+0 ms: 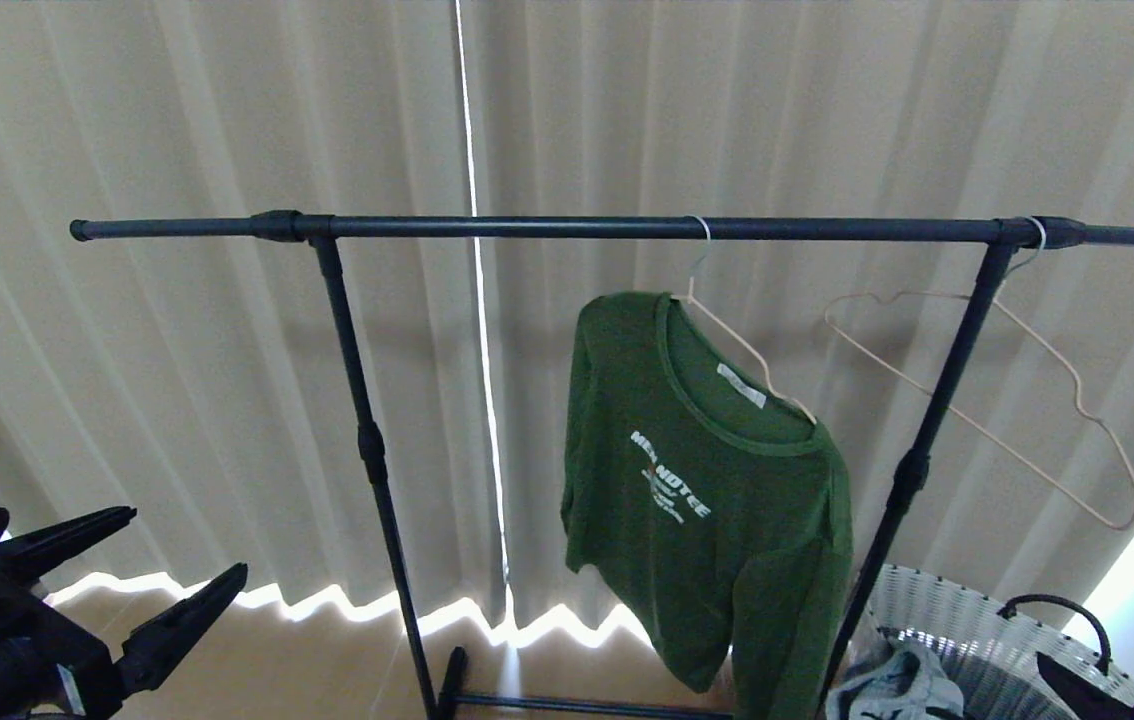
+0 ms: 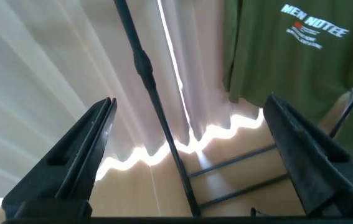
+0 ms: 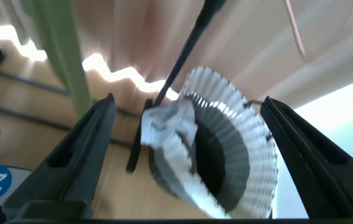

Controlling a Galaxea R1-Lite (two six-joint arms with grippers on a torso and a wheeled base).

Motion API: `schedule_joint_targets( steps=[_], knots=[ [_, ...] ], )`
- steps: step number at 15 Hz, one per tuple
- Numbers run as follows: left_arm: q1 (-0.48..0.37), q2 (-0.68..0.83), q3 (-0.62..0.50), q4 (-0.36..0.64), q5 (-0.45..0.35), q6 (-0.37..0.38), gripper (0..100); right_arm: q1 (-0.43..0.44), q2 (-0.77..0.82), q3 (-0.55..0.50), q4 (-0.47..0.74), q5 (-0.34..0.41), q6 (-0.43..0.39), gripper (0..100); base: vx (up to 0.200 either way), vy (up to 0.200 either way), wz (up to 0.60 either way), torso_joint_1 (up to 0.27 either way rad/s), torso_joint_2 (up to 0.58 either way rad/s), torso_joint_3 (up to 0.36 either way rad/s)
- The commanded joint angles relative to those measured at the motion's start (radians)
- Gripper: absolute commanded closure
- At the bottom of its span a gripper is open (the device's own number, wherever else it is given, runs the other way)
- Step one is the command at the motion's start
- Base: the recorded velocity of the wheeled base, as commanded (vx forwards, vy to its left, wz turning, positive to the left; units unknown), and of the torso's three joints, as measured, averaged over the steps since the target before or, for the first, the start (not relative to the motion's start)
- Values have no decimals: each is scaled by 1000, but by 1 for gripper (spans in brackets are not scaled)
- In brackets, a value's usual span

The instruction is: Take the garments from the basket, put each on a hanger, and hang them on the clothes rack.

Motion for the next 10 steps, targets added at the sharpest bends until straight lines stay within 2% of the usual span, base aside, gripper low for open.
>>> schedule_joint_targets(
  steps=[1, 10],
  knots=[
    [1, -1, 0, 0, 0, -1, 0, 0, 4, 9, -2, 0, -1, 0, 0, 0, 0, 0, 0, 0],
    [39, -13, 0, 0, 1, -1, 0, 0, -6, 17, -2, -1, -5, 0, 0, 0, 0, 0, 0, 0]
  ],
)
